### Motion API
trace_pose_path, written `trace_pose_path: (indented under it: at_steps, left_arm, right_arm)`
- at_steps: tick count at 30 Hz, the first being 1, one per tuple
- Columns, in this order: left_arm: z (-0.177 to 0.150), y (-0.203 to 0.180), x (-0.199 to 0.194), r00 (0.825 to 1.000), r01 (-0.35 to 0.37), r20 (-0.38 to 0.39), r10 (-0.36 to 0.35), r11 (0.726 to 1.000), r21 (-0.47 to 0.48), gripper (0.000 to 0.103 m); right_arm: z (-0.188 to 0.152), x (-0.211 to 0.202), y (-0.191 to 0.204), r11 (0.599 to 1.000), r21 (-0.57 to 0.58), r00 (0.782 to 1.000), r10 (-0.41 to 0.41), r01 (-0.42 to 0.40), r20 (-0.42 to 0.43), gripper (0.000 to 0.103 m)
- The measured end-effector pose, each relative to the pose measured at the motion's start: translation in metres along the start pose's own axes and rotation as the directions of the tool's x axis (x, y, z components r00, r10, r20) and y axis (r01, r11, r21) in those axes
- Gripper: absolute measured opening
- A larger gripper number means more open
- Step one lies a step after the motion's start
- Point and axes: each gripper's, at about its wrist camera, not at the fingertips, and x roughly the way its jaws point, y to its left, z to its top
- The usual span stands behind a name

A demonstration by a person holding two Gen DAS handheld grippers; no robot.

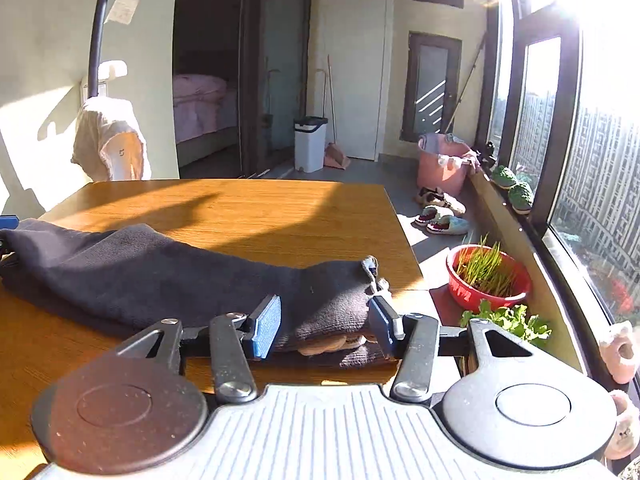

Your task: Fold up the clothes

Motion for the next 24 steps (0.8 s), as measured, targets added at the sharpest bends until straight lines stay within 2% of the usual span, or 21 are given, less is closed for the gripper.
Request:
trace_pose_path:
  at_steps: [2, 3, 4, 5, 7, 10, 11, 12, 13, 15, 16, 17, 19, 20, 22, 23, 24]
  left_arm:
    - [-0.001, -0.001, 0.002, 1.000, 0.001, -0.012, -0.001, 1.000, -0.008, 0.036]
    - [-0.001, -0.003, 0.002, 1.000, 0.003, -0.018, -0.003, 1.000, -0.012, 0.034]
    - [0.000, -0.004, 0.002, 1.000, 0.004, -0.023, -0.004, 1.000, -0.015, 0.034]
    - [0.001, -0.004, 0.002, 1.000, 0.003, -0.026, -0.004, 1.000, -0.017, 0.034]
    - [0.005, -0.003, 0.002, 1.000, -0.003, -0.025, 0.003, 1.000, -0.020, 0.034]
    - [0.015, 0.002, 0.003, 1.000, 0.003, -0.025, -0.004, 0.999, -0.035, 0.022]
    - [0.022, 0.008, 0.007, 1.000, 0.012, -0.023, -0.014, 0.998, -0.057, 0.021]
    - [0.031, 0.016, 0.014, 1.000, 0.015, -0.016, -0.016, 0.996, -0.089, 0.024]
    - [0.039, 0.026, 0.023, 1.000, 0.005, -0.015, -0.007, 0.991, -0.134, 0.026]
    - [0.055, 0.052, 0.048, 0.999, -0.044, -0.039, 0.036, 0.968, -0.246, 0.052]
    - [0.061, 0.067, 0.063, 0.996, -0.085, -0.064, 0.068, 0.947, -0.310, 0.056]
    - [0.065, 0.079, 0.076, 0.992, -0.117, -0.088, 0.092, 0.927, -0.356, 0.059]
    - [0.067, 0.094, 0.089, 0.983, -0.169, -0.135, 0.124, 0.899, -0.404, 0.058]
    - [0.065, 0.098, 0.089, 0.982, -0.171, -0.146, 0.120, 0.893, -0.416, 0.062]
    - [0.060, 0.096, 0.082, 0.988, -0.129, -0.138, 0.075, 0.889, -0.439, 0.074]
    - [0.056, 0.092, 0.076, 0.991, -0.085, -0.128, 0.029, 0.888, -0.451, 0.081]
    - [0.053, 0.087, 0.071, 0.993, -0.032, -0.118, -0.025, 0.886, -0.463, 0.083]
  right_arm:
    - [-0.004, 0.009, -0.023, 0.993, 0.115, 0.999, 0.014, -0.010, -0.035, 0.051]
    - [-0.003, 0.014, -0.029, 0.987, 0.154, 0.998, 0.049, -0.042, -0.039, 0.051]
    - [-0.002, 0.018, -0.033, 0.980, 0.180, 0.995, 0.093, -0.085, -0.036, 0.035]
    - [-0.001, 0.023, -0.037, 0.970, 0.207, 0.990, 0.136, -0.127, -0.031, 0.009]
    - [0.008, 0.026, -0.036, 0.961, 0.210, 0.983, 0.183, -0.177, -0.008, 0.004]
    - [0.039, 0.040, -0.031, 0.960, 0.182, 0.977, 0.212, -0.211, 0.014, 0.004]
    - [0.055, 0.051, -0.029, 0.964, 0.173, 0.979, 0.202, -0.202, 0.021, 0.004]
    - [0.071, 0.063, -0.028, 0.969, 0.166, 0.983, 0.181, -0.183, 0.029, 0.005]
    - [0.084, 0.074, -0.027, 0.975, 0.153, 0.986, 0.160, -0.164, 0.038, 0.009]
    - [0.103, 0.091, -0.025, 0.992, 0.092, 0.995, 0.079, -0.085, 0.068, 0.026]
    - [0.110, 0.097, -0.024, 0.997, 0.065, 0.996, 0.022, -0.028, 0.084, 0.036]
    - [0.115, 0.100, -0.023, 0.999, 0.049, 0.996, -0.009, 0.005, 0.093, 0.037]
    - [0.115, 0.096, -0.022, 0.999, 0.037, 0.995, 0.015, -0.019, 0.100, 0.042]
    - [0.112, 0.091, -0.021, 0.999, 0.026, 0.994, 0.035, -0.038, 0.101, 0.051]
    - [0.100, 0.085, -0.016, 0.997, 0.006, 0.995, 0.072, -0.073, 0.065, 0.056]
    - [0.093, 0.084, -0.013, 0.995, -0.005, 0.995, 0.096, -0.096, 0.034, 0.056]
    - [0.088, 0.085, -0.007, 0.993, -0.014, 0.993, 0.118, -0.118, 0.000, 0.056]
